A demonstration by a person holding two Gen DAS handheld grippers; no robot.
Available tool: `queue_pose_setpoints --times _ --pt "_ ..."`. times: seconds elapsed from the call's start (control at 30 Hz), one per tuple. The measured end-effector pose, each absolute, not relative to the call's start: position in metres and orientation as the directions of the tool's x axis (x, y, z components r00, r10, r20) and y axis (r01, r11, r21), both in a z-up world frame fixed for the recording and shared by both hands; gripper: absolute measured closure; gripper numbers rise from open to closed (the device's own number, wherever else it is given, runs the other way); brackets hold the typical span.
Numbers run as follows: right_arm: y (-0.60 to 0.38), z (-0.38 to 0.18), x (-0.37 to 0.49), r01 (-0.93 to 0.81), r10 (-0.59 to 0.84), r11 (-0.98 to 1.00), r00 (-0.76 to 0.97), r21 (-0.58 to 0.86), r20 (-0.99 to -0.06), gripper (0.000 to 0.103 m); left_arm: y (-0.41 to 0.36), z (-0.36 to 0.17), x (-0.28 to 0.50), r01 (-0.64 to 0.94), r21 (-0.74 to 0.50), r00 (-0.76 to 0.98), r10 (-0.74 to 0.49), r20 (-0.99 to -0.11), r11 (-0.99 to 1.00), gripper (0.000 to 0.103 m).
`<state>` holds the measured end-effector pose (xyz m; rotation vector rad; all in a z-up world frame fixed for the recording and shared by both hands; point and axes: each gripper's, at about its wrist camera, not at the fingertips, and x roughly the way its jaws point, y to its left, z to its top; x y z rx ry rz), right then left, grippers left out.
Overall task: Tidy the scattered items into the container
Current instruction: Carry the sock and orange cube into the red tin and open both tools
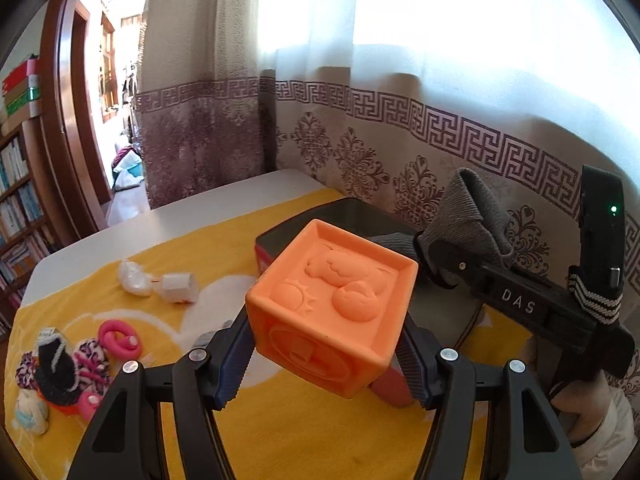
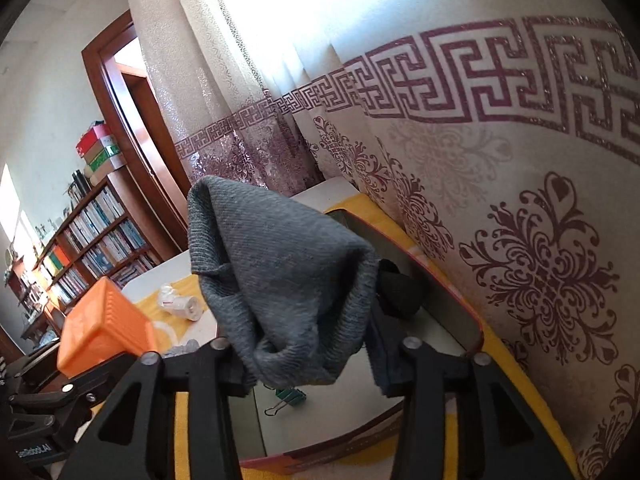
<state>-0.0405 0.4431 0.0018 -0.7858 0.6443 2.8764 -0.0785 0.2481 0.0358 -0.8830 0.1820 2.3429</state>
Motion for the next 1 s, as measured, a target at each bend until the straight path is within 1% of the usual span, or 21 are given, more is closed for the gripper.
queue_pose_setpoints --times 0.03,0.1,0.17,0.23,0.33,0.5,0.6,0.87,1.0 --pt "0.446 0.001 -0.040 -0.198 -0.021 -0.902 -0.867 0.383 -0.498 0.047 0.255 0.036 -0.082 -0.608 -0.095 -0.571 0.517 -0.638 -0.789 0.036" --pt "0.449 0.000 -0.037 -0.208 -0.010 -0.894 -0.877 0.397 -0.481 0.035 0.270 0.034 -0.088 -0.621 -0.108 -0.547 0.528 -0.650 -0.777 0.036" --pt "0.451 0.000 -0.033 -0.234 0.024 -0.888 -0.884 0.397 -0.467 0.028 0.283 0.030 -0.096 -0.622 -0.121 -0.523 0.526 -0.670 -0.773 0.036" --pt "0.454 0.001 -0.027 -0.266 0.068 -0.882 -0.889 0.389 -0.453 0.027 0.289 0.027 -0.103 -0.624 -0.157 -0.495 0.543 -0.679 -0.765 0.036" --pt "0.459 0.002 -0.020 -0.282 0.090 -0.868 -0.899 0.408 -0.429 0.027 0.291 0.022 -0.110 -0.605 -0.196 -0.475 0.547 -0.689 -0.772 0.035" --pt "0.461 0.005 -0.013 -0.334 0.165 -0.854 -0.901 0.399 -0.403 0.027 0.286 0.025 -0.112 -0.595 -0.230 -0.476 0.568 -0.671 -0.770 0.034" --pt "0.463 0.006 -0.008 -0.360 0.201 -0.846 -0.899 0.394 -0.390 0.025 0.281 0.032 -0.110 -0.590 -0.227 -0.495 0.569 -0.657 -0.775 0.034" --pt "0.466 0.006 -0.010 -0.370 0.211 -0.848 -0.892 0.379 -0.400 0.024 0.260 0.035 -0.104 -0.558 -0.226 -0.515 0.546 -0.661 -0.799 0.034" --pt "0.465 0.004 -0.011 -0.369 0.209 -0.853 -0.890 0.370 -0.406 0.024 0.247 0.034 -0.098 -0.526 -0.163 -0.569 0.487 -0.663 -0.835 0.034"
